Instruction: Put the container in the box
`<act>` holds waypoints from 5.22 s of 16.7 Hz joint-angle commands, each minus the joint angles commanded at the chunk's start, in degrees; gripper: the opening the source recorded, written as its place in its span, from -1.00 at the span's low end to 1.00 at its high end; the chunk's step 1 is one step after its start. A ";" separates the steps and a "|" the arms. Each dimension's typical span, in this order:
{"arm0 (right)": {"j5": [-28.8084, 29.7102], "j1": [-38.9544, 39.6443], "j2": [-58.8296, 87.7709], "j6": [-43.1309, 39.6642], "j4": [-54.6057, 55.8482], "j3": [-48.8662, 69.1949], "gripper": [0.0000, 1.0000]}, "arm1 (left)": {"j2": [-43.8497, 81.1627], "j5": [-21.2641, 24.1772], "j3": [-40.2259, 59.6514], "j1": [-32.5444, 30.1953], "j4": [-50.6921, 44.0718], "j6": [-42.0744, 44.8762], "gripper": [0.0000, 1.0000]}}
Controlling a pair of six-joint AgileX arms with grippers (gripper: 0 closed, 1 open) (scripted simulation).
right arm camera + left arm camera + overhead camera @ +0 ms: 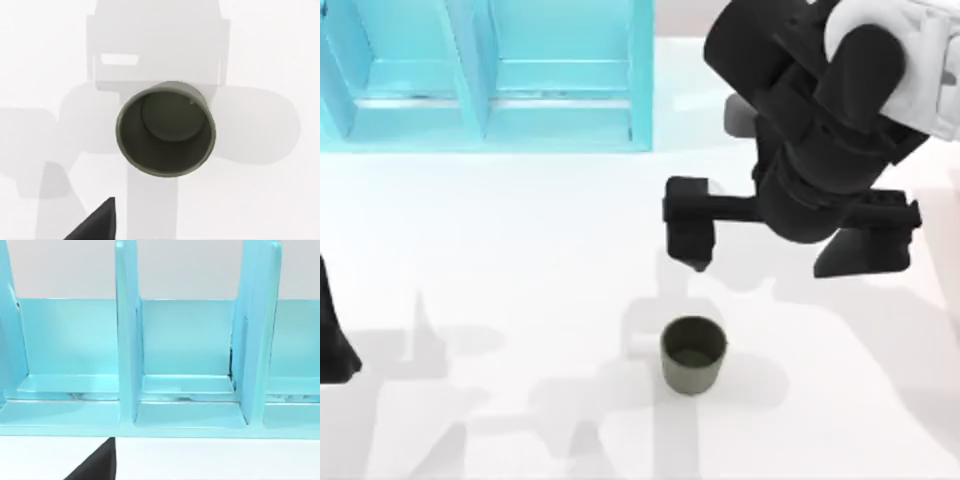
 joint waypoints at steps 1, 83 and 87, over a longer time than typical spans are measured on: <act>-0.08 0.50 3.19 0.82 -2.21 2.56 1.00 | 0.00 0.00 0.00 0.00 0.00 0.00 1.00; 1.86 -69.37 6.56 -68.40 -1.95 -0.06 -1.00 | 0.00 0.00 0.00 0.00 0.00 0.00 1.00; 1.83 -69.22 6.54 -68.04 1.42 -3.42 -1.00 | 0.00 0.00 0.00 0.00 0.00 0.00 1.00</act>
